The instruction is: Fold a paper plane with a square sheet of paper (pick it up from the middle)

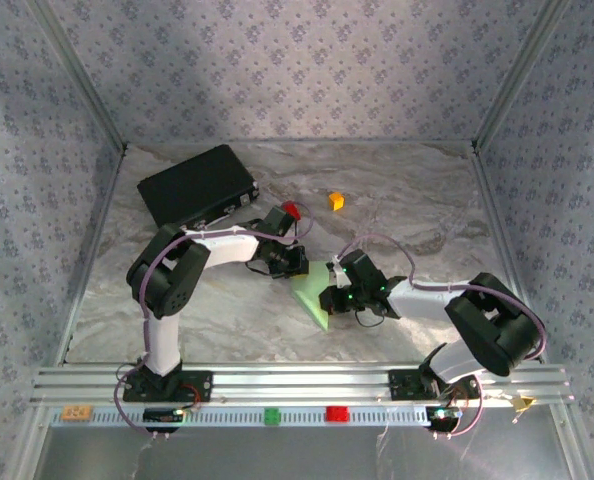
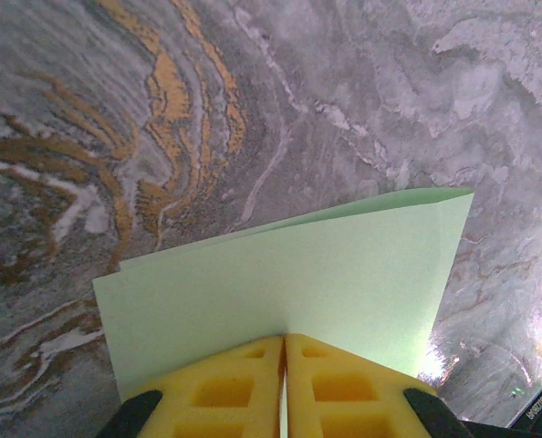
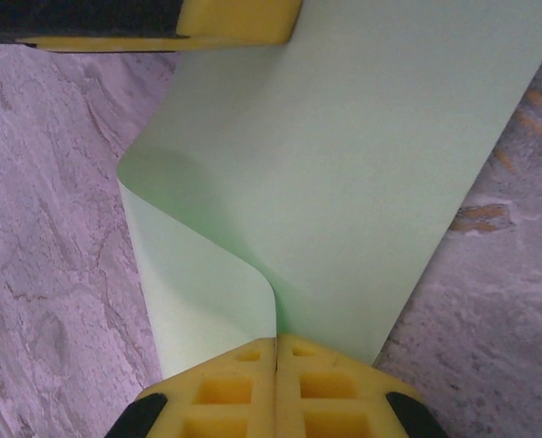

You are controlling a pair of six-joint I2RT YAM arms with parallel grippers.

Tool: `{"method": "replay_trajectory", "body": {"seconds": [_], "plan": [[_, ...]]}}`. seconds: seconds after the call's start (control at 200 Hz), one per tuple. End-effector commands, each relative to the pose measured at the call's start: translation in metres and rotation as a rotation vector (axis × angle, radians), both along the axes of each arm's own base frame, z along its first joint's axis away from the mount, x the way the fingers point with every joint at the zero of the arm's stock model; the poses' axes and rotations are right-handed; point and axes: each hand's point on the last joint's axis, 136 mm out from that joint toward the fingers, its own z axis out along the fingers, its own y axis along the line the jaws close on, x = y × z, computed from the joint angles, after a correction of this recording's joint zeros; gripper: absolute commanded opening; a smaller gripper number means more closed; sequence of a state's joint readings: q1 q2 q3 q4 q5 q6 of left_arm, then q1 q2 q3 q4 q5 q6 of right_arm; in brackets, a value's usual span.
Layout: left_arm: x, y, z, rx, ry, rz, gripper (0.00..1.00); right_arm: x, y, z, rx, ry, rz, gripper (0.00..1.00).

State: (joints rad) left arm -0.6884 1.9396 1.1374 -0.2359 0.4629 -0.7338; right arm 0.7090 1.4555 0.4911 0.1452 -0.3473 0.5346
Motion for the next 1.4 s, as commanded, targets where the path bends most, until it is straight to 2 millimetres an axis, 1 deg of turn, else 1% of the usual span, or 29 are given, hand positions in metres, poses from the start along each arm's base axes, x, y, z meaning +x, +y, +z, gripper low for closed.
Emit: {"method": "replay_trajectory", "body": {"seconds": [0.0,0.14,0.525,0.81,0.914,0.979,1.064,1.124,1.184,1.229,1.244,1.349,1.394], "plan": [[-0.013,0.012,-0.014,0.067,0.044,0.0,0.1,0.003,-0.001,0.007,0.002,-0.019,-0.003,0.0],[-0.013,0.012,-0.014,0.067,0.046,0.003,0.1,0.004,0.0,0.009,0.008,-0.027,-0.001,0.0],[-0.012,0.011,-0.013,0.065,0.046,0.003,0.1,0.004,-0.002,-0.002,-0.017,-0.004,-0.005,0.0],[-0.01,0.009,-0.01,0.057,0.037,0.001,0.1,0.0,-0.009,-0.018,-0.065,0.032,-0.014,0.0],[-0.008,0.008,-0.007,0.057,0.03,-0.002,0.1,0.0,-0.008,-0.016,-0.06,0.03,-0.011,0.0],[-0.006,0.006,0.0,0.054,0.015,-0.011,0.12,0.0,-0.009,-0.016,-0.061,0.029,-0.013,0.0],[0.002,0.005,0.014,0.058,-0.021,-0.011,0.15,0.001,-0.008,-0.015,-0.06,0.026,-0.014,0.0],[0.008,0.008,0.026,0.075,-0.059,-0.002,0.23,0.001,-0.008,-0.015,-0.057,0.026,-0.016,0.0],[0.013,0.012,0.04,0.087,-0.102,0.013,0.27,0.002,-0.008,-0.013,-0.054,0.02,-0.016,0.0],[0.015,0.014,0.049,0.087,-0.126,0.026,0.35,0.003,-0.008,-0.013,-0.052,0.019,-0.017,0.0],[0.016,0.015,0.053,0.085,-0.135,0.033,0.36,0.003,-0.007,-0.013,-0.052,0.017,-0.017,0.0],[0.013,0.02,0.07,0.043,-0.174,0.063,0.38,0.004,-0.008,-0.013,-0.05,0.017,-0.019,0.0],[0.008,0.02,0.076,0.011,-0.184,0.078,0.35,0.005,-0.009,-0.013,-0.048,0.017,-0.023,0.0]]}}
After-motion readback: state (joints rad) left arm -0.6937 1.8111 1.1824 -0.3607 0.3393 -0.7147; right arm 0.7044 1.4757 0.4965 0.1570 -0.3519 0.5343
